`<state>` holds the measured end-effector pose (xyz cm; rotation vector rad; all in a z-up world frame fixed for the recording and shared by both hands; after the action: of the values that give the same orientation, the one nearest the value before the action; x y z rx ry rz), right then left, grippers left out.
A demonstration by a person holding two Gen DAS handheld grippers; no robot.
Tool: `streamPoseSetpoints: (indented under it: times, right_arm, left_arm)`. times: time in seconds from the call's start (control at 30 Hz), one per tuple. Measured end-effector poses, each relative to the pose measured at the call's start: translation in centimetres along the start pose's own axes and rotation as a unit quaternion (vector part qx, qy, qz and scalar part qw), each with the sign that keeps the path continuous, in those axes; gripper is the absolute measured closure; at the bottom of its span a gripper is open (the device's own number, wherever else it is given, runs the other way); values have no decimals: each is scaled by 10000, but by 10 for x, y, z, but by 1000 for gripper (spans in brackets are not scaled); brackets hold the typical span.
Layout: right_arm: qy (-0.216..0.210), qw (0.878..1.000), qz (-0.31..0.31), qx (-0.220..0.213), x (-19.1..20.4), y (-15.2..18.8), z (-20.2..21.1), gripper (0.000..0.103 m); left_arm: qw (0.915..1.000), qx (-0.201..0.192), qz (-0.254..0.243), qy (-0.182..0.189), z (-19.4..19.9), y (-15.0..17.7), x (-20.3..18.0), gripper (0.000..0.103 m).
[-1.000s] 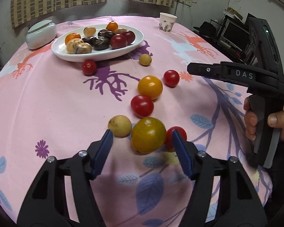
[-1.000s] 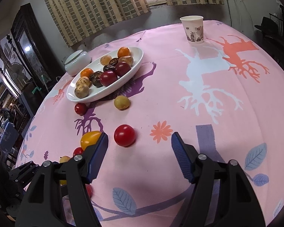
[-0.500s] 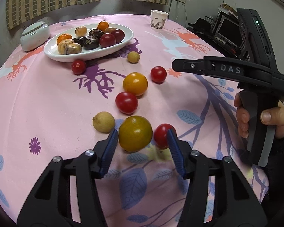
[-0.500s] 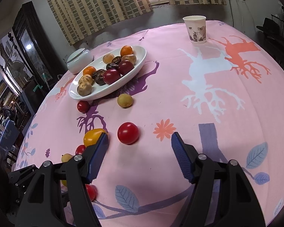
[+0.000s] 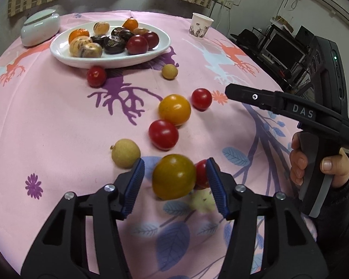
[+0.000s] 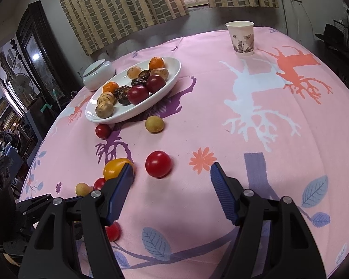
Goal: Organize fruits
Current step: 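Lower the left tool onto an olive-yellow round fruit and close it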
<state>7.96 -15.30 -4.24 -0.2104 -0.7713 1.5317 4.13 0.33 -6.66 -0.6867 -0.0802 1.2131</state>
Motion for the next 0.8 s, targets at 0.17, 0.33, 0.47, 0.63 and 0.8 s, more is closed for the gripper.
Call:
streamPoseSetpoints:
  times: [0.17,0.33,0.47,0.63,0.8]
  right_arm:
    - [1,10000,73,8,3,1,1,33]
    - [6,10000,61,27,3,1,0,33]
    - [16,9999,98,17,4,1,1,33]
    - [30,9999,101,21,4,1,1,33]
    - [35,9999,107,25,4,1,1,33]
  left_arm:
    - [9998,40,38,-167,7,4,10,47]
    - [9993,13,-204,-299,12,8,6,47]
    - [9965,-7,-551,-623,5,9,-4,47]
    - [9968,-135,-523,-592,1,-1,-10,49]
    - [9976,-188,-394,-528,-2,-5,-11,49]
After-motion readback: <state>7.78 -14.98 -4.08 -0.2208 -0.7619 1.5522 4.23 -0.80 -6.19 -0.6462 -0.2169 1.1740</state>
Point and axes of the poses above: each gripper's, at about its wrist camera, not at the fingertips, and z roughly against the way its jaws point, x to its left, y to its underside, the point moved 6 cm from there along -z, roughly the way its jaws point, and after that the axes turned 3 degrees about x, right-handed, at the moved point
